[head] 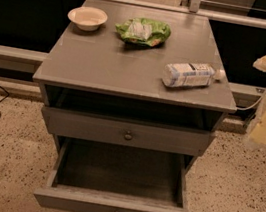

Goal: Close middle drawer

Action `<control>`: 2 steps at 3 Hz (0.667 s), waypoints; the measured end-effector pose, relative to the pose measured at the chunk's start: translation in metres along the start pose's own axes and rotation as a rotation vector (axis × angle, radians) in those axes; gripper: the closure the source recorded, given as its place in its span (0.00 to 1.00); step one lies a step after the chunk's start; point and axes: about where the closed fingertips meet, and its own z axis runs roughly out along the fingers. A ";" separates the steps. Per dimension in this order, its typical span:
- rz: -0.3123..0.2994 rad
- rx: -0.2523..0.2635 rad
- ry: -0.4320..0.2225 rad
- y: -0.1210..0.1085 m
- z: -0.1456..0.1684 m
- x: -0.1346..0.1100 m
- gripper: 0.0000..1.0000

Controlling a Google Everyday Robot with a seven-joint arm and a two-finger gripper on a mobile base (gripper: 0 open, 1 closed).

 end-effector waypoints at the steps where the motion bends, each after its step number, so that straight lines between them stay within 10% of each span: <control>1: 0.000 0.000 0.000 0.000 0.000 0.000 0.00; 2: -0.043 -0.019 0.000 -0.003 0.032 -0.006 0.00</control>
Offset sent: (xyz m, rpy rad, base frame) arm 0.0351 0.0218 -0.0783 -0.0233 0.0503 0.1187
